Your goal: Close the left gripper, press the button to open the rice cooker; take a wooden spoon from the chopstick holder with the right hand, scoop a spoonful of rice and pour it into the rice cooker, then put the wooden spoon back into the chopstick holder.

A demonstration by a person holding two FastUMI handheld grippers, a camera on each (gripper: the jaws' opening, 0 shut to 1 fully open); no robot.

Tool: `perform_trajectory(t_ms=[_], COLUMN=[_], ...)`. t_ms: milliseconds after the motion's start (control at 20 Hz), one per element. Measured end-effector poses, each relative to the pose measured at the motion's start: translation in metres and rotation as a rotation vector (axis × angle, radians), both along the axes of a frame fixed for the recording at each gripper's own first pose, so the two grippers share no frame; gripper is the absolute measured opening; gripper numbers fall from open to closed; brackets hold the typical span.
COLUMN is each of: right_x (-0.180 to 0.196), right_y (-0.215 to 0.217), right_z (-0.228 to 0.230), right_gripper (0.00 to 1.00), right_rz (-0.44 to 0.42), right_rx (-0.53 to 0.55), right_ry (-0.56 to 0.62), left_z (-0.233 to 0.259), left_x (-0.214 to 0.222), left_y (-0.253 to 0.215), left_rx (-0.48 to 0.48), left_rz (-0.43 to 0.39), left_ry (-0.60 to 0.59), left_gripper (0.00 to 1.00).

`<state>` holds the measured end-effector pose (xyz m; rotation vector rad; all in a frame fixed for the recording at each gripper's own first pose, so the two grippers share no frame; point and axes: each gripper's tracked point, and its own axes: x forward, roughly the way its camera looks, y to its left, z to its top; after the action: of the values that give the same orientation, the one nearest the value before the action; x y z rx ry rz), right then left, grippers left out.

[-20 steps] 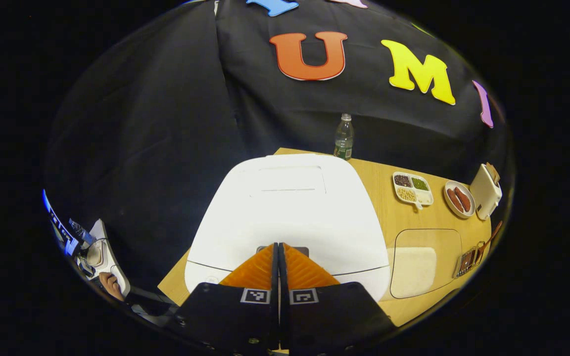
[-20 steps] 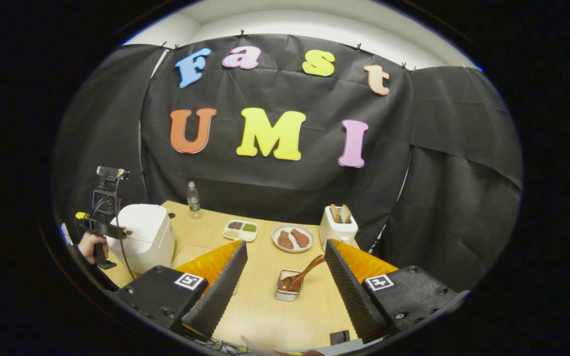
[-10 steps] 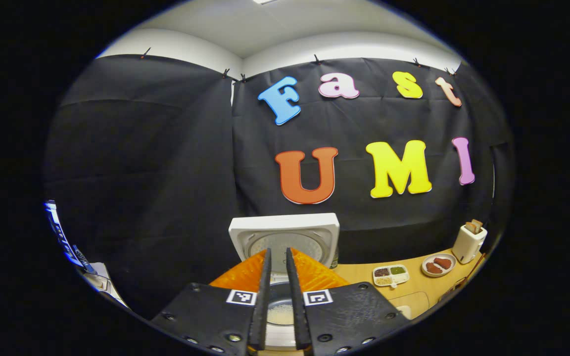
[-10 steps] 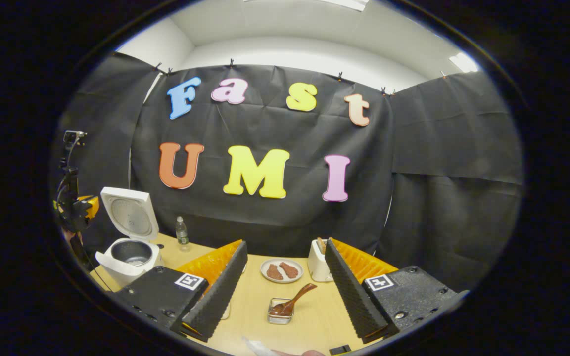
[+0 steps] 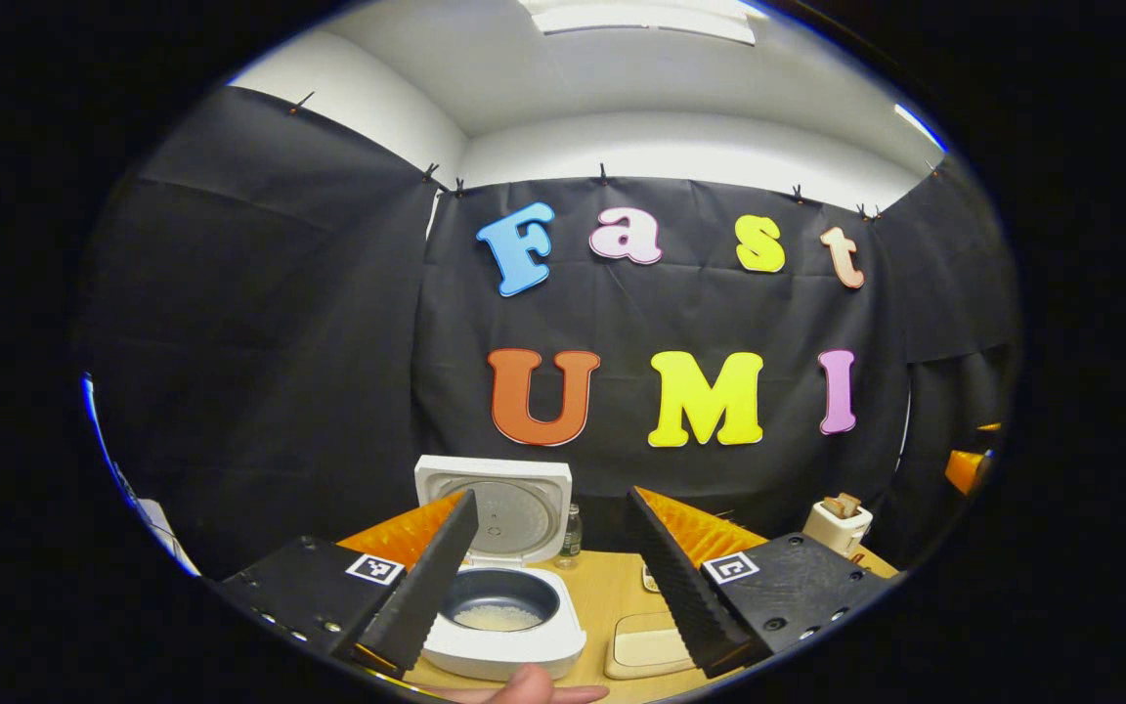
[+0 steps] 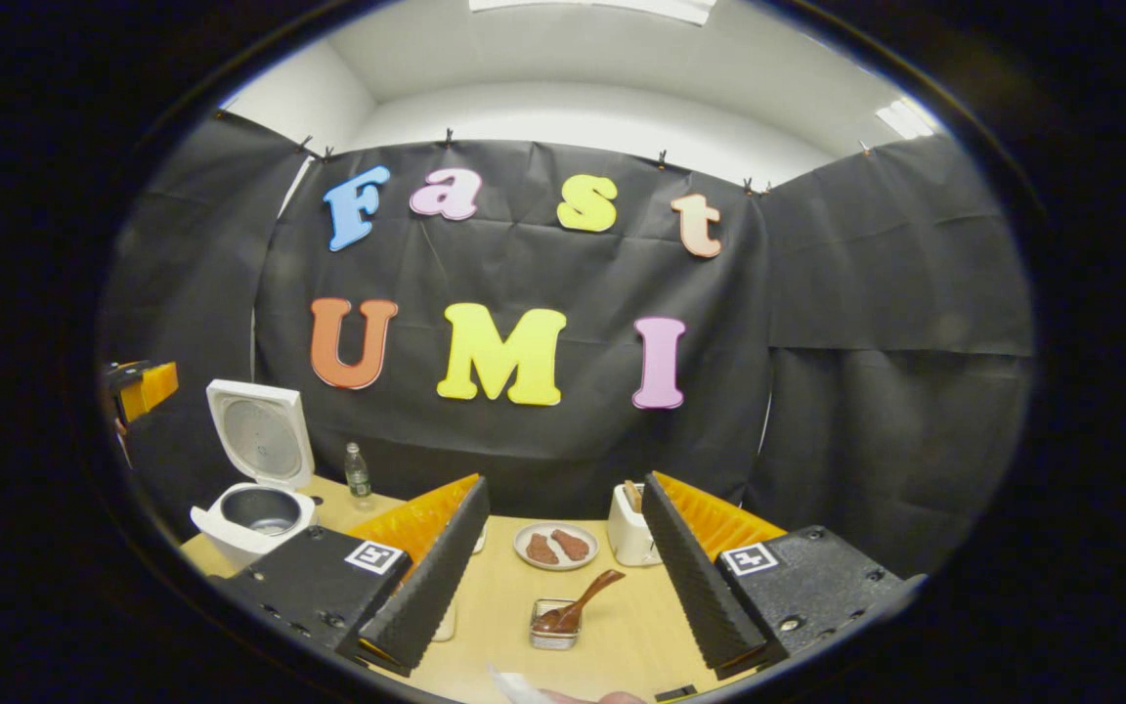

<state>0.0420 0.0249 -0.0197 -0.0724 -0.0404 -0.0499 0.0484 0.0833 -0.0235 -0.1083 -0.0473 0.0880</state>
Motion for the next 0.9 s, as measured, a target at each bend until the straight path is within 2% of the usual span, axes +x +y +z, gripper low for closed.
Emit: perform_trajectory(t_ms=[150,400,650,750,900], right_x=[-0.001,0.007,0.016,0.026,0.048], right_y=[-0.003,-0.013,-0.021,-0.027,-0.036], right_z=[-0.016,-0.051,-0.06,-0.077,-0.128], right_gripper=[1.0,1.0,1.0,1.0,1.0], right_rz=[0.003,-0.012,-0.032,-0.047,-0.058], right_rx=[0.016,0.038,0.046,0.049,0.082], right_ry=[0.022,0.085,0.08,0.107,0.19], left_z=[-0.003,0.0,-0.006,-0.009,-0.017], left_x=[-0.009,-0.015,-0.019,-0.019,-0.02], left_y=[-0.003,-0.019,-0.033,-0.038,-0.041], left_rx=[0.011,0.094,0.095,0.088,0.087], left_rz=[-0.009,-0.049,-0.095,-0.108,-0.115], left_ry=[-0.004,-0.021,0.005,0.027,0.049], left_gripper=[0.95,0.94,0.95,0.95,0.95])
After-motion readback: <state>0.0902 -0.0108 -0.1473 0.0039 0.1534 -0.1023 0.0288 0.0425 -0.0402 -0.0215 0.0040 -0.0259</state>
